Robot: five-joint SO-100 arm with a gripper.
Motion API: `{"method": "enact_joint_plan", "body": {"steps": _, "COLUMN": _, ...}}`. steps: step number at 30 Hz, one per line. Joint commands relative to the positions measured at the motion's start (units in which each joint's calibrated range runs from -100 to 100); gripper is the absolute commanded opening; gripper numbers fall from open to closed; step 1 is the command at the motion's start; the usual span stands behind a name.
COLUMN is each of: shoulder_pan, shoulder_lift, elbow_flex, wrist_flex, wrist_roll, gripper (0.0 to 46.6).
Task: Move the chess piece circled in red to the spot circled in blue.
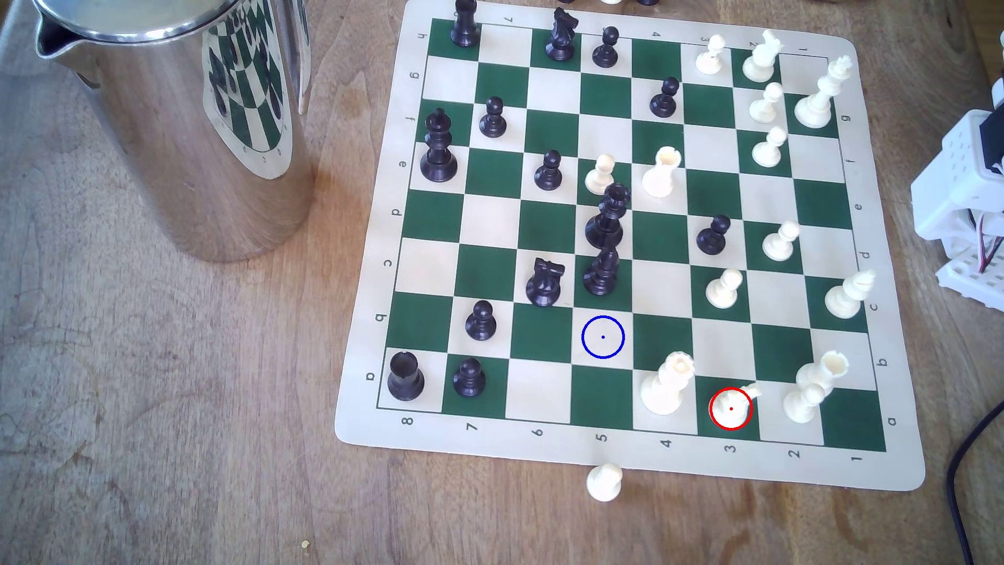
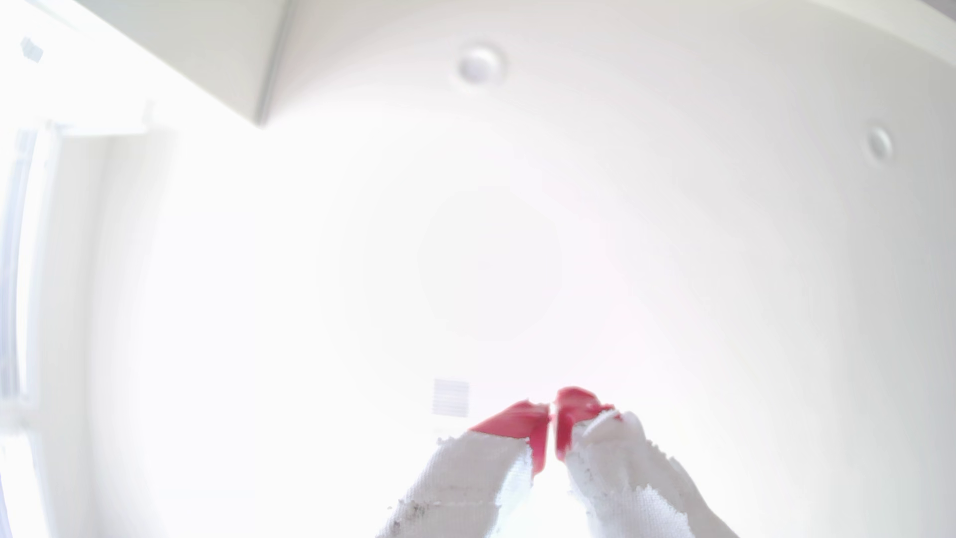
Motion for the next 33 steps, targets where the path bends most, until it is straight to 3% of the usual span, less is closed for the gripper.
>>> {"method": "enact_joint_plan", "body": {"steps": 1, "shoulder_pan": -1.9, "shoulder_lift": 0.0, "elbow_flex": 1.4, "wrist_flex": -9.8, "wrist_roll": 0.1, "gripper": 0.2}}
{"method": "enact_joint_plan", "body": {"steps": 11, "shoulder_pan": -4.2, "shoulder_lift": 0.0, "elbow_flex": -1.9, "wrist_flex": 4.0, "wrist_roll": 0.1, "gripper": 0.2}}
{"method": "enact_joint_plan", "body": {"steps": 15, "shoulder_pan": -11.3, "shoulder_lift": 0.1, "elbow_flex": -11.2, "wrist_flex": 21.7, "wrist_roll": 0.0, "gripper": 0.2}}
{"method": "enact_joint_plan", "body": {"steps": 16, "shoulder_pan": -11.0, "shoulder_lift": 0.1, "elbow_flex": -15.4, "wrist_flex": 30.7, "wrist_roll": -0.2, "gripper": 0.2}}
{"method": "enact_joint_plan", "body": {"steps": 20, "shoulder_pan": -11.6, "shoulder_lift": 0.1, "elbow_flex": -21.3, "wrist_flex": 36.9, "wrist_roll": -0.2, "gripper": 0.2}}
{"method": "enact_joint_plan", "body": {"steps": 24, "shoulder_pan": -13.5, "shoulder_lift": 0.1, "elbow_flex": -29.2, "wrist_flex": 54.3, "wrist_roll": -0.2, "gripper": 0.2}}
{"method": "enact_joint_plan", "body": {"steps": 30, "shoulder_pan": -14.4, "shoulder_lift": 0.2, "elbow_flex": -37.0, "wrist_flex": 91.8, "wrist_roll": -0.3, "gripper": 0.4}}
{"method": "enact_joint_plan", "body": {"steps": 33, "shoulder_pan": -16.0, "shoulder_lift": 0.3, "elbow_flex": -39.4, "wrist_flex": 100.1, "wrist_roll": -0.5, "gripper": 0.2}}
